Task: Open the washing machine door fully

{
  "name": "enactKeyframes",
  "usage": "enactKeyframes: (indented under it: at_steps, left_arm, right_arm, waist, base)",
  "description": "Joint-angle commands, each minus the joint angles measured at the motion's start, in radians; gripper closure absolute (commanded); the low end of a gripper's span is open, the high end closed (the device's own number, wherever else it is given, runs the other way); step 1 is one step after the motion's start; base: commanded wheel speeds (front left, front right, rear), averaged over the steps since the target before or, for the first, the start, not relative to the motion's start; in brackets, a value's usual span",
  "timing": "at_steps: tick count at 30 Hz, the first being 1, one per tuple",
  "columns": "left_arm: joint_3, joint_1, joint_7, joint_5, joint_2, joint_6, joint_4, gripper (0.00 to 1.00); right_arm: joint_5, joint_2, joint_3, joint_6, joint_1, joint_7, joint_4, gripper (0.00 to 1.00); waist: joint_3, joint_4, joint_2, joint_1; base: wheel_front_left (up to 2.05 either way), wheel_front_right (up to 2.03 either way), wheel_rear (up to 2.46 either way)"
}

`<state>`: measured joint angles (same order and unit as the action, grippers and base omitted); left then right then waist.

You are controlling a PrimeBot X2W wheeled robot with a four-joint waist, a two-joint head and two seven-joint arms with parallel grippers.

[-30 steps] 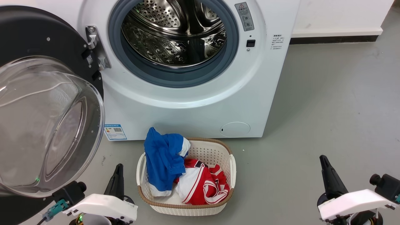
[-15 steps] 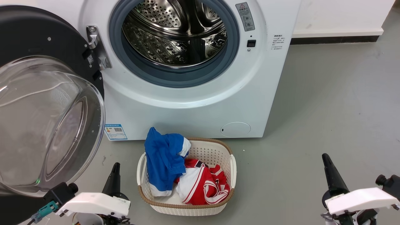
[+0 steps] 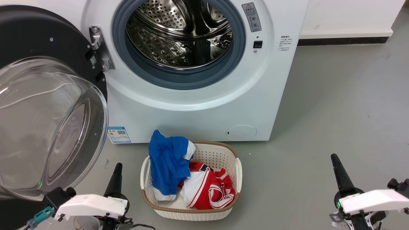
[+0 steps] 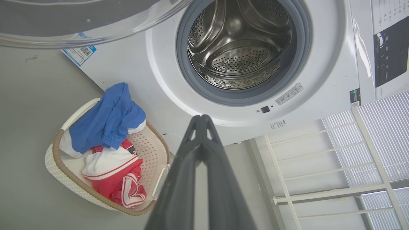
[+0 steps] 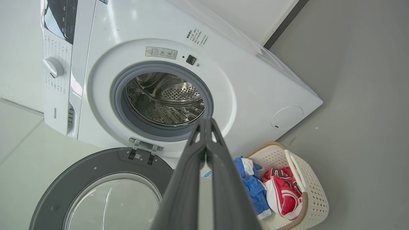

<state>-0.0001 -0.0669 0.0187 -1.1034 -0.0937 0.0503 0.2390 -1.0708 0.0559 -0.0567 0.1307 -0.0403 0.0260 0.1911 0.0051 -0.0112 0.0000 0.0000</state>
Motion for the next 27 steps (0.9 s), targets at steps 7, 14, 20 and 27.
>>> enactKeyframes:
  at_steps: [7, 14, 20, 27]
  left_arm:
    - [0.022, -0.028, -0.024, -0.086, 0.004, 0.017, -0.005, 1.0]
    - [0.036, -0.032, -0.041, -0.151, 0.011, 0.028, -0.003, 1.0]
    - [0.049, -0.032, -0.055, -0.203, 0.017, 0.036, -0.002, 1.0]
    - [0.062, -0.035, -0.07, -0.261, 0.022, 0.045, 0.0, 1.0]
  right_arm:
    - [-0.092, 0.004, -0.01, 0.0, -0.029, 0.013, 0.002, 1.0]
    - [-0.162, 0.003, -0.016, 0.0, -0.034, 0.024, 0.011, 1.0]
    - [-0.218, 0.003, -0.022, 0.0, -0.041, 0.033, 0.017, 1.0]
    - [-0.279, 0.002, -0.027, 0.0, -0.05, 0.043, 0.023, 1.0]
  waist:
    - [0.0, 0.001, 0.0, 0.0]
    - [0.0, 0.003, 0.0, 0.0]
    - [-0.001, 0.004, 0.0, 0.0]
    - [-0.001, 0.005, 0.0, 0.0]
  base:
    - [0.0, 0.0, 0.0]
    - [0.0, 0.0, 0.0]
    - [0.0, 0.0, 0.0]
    - [0.0, 0.0, 0.0]
